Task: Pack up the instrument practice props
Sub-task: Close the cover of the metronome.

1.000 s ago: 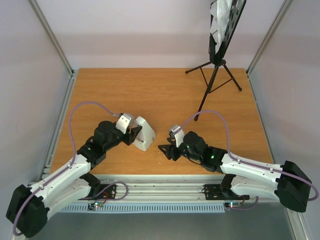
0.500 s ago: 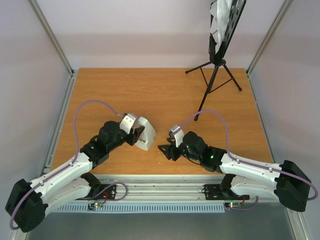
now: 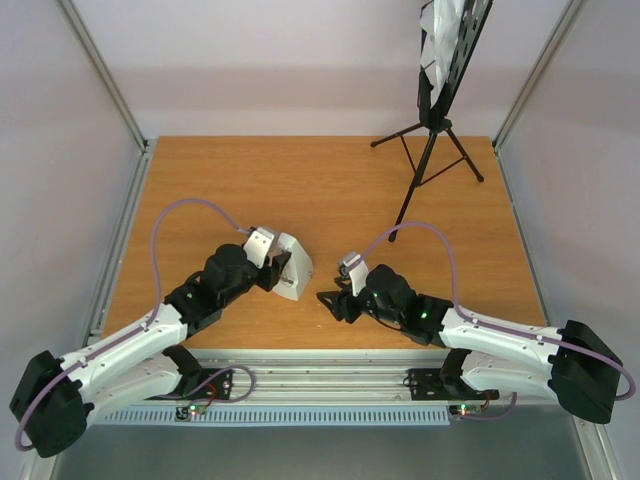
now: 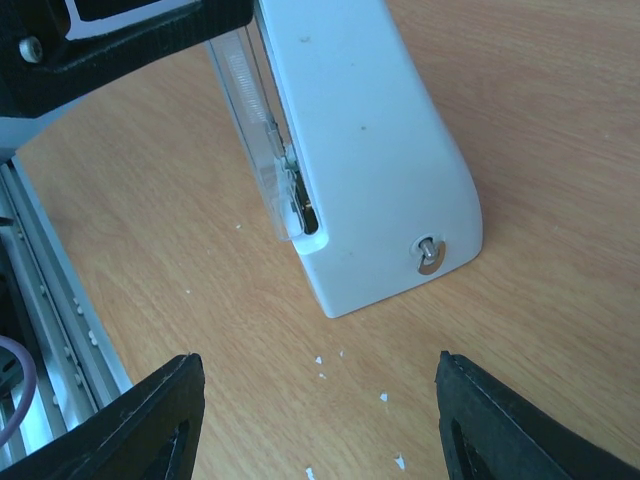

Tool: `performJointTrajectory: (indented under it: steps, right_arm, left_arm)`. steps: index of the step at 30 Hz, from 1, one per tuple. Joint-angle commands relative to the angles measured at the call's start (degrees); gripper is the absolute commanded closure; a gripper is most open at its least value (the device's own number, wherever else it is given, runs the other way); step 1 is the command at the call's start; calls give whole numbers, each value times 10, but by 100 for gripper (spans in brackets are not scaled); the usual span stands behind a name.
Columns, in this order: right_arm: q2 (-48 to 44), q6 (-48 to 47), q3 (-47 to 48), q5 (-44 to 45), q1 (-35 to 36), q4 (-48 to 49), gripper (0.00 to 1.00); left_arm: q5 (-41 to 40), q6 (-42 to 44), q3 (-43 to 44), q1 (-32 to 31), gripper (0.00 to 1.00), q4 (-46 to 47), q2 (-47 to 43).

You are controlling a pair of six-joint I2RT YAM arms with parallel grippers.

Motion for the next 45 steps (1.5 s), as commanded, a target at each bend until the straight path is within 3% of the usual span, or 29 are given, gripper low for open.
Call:
performJointTrajectory:
  steps: [1, 15, 26, 35, 45]
  right_arm:
    - [-7, 8, -7, 0, -1, 15, 35]
    - [-8, 8, -11, 3, -1, 21, 35]
    - [-9, 8, -13, 4, -2, 23, 35]
    - [-18, 8, -18, 7, -1, 21, 35]
    - [-35, 9, -25, 11, -1, 11, 35]
  left_arm:
    - [-25, -27, 20, -4, 53, 14, -7]
    - [-69, -39, 35, -12, 54, -35, -26]
    - [-72, -59, 34, -35, 55, -17, -20]
    - [-178, -41, 25, -98, 55, 38, 7]
    - [-224, -29, 14, -103, 55, 71, 15]
